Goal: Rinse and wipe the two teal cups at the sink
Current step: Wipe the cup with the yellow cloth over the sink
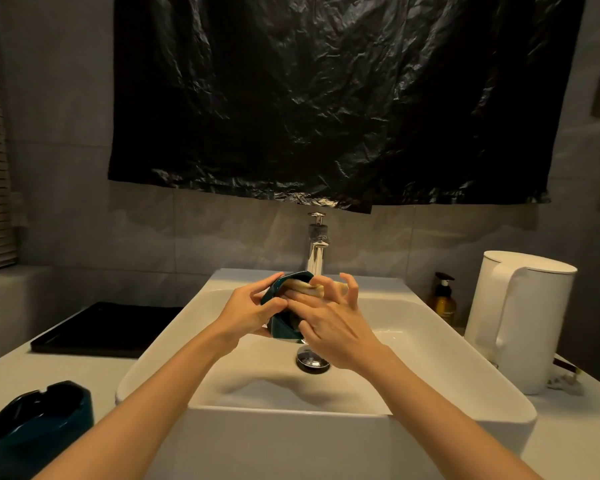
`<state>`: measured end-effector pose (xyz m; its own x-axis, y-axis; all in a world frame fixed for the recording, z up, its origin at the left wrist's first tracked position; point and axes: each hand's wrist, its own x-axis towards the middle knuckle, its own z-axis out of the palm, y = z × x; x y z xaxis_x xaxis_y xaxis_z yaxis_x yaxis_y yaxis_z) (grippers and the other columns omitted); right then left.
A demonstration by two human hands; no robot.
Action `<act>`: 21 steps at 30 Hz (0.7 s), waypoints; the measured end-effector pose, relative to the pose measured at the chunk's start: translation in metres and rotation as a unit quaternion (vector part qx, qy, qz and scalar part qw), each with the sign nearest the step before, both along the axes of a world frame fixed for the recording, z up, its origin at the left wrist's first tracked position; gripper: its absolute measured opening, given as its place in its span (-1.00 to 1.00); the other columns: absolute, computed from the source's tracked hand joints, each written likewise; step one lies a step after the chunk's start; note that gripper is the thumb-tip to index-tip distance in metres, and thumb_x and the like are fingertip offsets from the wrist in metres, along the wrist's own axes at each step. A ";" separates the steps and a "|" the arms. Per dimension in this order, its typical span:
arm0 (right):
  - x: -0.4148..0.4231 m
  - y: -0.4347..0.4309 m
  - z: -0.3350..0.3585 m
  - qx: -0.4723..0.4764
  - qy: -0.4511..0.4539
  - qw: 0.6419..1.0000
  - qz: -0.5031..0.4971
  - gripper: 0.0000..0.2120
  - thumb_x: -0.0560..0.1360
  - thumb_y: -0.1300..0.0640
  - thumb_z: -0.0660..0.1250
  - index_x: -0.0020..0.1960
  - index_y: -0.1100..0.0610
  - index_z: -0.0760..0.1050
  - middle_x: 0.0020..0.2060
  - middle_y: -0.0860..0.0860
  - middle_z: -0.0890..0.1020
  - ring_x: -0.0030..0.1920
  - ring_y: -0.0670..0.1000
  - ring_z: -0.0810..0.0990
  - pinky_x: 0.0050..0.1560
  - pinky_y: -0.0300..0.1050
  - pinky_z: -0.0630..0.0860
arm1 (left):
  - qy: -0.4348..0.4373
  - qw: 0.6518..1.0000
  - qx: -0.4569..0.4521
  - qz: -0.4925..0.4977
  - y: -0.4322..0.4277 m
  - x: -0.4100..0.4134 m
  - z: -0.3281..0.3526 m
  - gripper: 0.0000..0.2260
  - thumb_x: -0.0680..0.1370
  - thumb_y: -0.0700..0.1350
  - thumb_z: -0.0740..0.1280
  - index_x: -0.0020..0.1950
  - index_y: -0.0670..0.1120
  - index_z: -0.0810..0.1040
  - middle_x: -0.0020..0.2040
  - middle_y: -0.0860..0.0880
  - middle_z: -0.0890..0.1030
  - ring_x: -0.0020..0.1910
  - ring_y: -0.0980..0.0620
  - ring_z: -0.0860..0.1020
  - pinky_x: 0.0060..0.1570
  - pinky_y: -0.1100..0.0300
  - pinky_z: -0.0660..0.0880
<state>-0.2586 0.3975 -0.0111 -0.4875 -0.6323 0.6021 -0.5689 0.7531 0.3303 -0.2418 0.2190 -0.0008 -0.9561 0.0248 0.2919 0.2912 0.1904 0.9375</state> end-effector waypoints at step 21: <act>0.004 -0.004 0.003 -0.030 -0.065 0.997 0.015 -0.48 0.49 -0.03 -0.12 0.38 -0.20 0.34 0.40 -0.23 0.38 0.51 0.08 -0.06 0.37 0.19 -0.22 | 0.000 1.000 -0.001 -0.004 -0.002 0.002 -0.001 -0.60 0.54 -0.19 0.34 0.35 0.07 0.44 0.05 0.00 0.59 0.01 -0.01 0.58 -0.24 0.12 0.63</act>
<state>-0.2547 0.3936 -0.0084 -0.5453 -0.6126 0.5721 -0.6266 0.7513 0.2073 -0.2403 0.2172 -0.0020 -0.9561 0.0329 0.2912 0.2921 0.1890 0.9375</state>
